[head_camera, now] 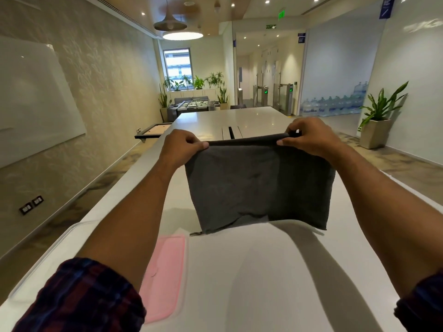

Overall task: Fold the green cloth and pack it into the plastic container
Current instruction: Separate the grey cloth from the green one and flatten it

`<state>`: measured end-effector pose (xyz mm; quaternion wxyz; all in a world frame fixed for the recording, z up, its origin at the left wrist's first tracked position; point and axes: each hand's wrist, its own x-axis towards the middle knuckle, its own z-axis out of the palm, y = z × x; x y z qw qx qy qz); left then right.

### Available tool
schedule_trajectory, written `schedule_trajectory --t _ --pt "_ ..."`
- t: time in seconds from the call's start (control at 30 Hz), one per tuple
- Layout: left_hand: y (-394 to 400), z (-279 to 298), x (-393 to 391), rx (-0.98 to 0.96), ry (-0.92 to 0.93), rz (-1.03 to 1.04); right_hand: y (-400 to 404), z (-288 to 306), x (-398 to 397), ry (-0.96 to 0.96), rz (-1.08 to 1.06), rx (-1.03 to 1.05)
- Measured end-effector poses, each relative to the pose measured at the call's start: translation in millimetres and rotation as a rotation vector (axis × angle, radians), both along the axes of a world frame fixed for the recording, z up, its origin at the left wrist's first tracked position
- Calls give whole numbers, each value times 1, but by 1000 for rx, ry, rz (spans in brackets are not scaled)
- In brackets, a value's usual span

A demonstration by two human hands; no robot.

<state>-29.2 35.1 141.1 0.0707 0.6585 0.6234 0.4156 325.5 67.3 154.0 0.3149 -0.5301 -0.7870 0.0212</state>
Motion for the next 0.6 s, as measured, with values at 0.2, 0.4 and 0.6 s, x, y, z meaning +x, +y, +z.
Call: schedule_trajectory --t 0.2,0.4,0.6 --pt "-2 12 -15 -45 -256 -144 0 5 23 201 -71 23" --pt "-4 6 -24 -138 -515 -201 -11 -4 34 617 -22 -16" --pt "-8 -1 -30 -175 -613 -270 -21 -14 45 634 218 -64"
